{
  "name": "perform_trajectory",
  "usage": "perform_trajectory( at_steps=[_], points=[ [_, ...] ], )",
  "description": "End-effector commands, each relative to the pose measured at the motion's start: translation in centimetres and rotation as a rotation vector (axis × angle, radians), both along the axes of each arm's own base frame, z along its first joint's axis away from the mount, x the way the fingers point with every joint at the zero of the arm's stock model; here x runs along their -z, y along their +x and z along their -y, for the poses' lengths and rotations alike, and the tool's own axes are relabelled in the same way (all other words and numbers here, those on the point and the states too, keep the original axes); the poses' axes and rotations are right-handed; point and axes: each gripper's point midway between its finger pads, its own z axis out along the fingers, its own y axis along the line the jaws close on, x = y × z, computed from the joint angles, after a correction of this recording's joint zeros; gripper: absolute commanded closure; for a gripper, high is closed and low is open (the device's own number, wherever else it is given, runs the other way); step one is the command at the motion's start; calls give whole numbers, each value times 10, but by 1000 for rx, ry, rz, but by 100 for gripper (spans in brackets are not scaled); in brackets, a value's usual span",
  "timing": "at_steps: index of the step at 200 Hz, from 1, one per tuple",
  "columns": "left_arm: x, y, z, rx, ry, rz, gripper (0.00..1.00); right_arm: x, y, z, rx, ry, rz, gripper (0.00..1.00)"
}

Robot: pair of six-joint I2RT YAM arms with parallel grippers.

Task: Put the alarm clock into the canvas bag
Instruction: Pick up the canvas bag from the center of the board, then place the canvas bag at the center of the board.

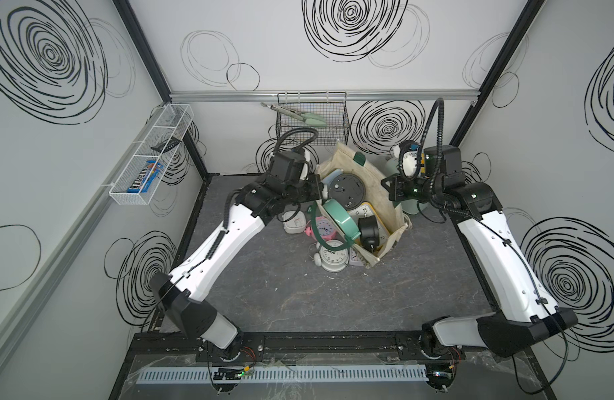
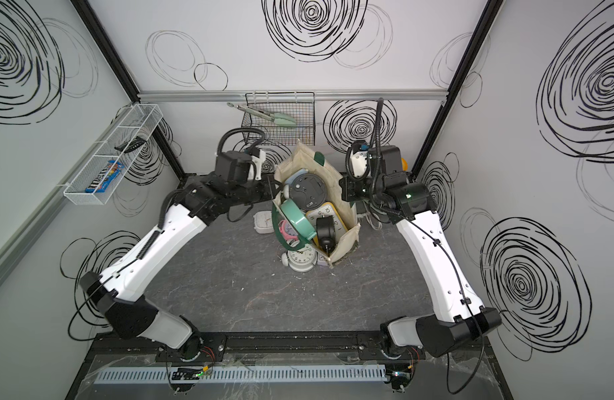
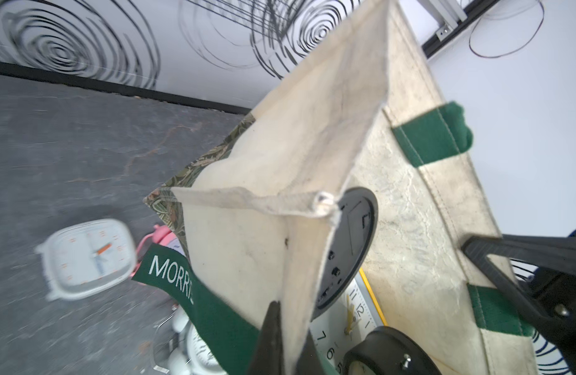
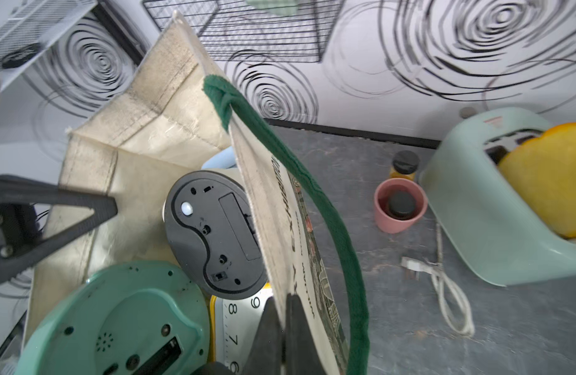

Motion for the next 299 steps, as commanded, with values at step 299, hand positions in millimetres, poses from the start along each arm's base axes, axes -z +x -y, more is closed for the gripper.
perform_trajectory(
  at_steps=[299],
  points=[
    [90,97,-126,-261,237,-22,100,100,-22,-177,-208,276,-43,100]
  ],
)
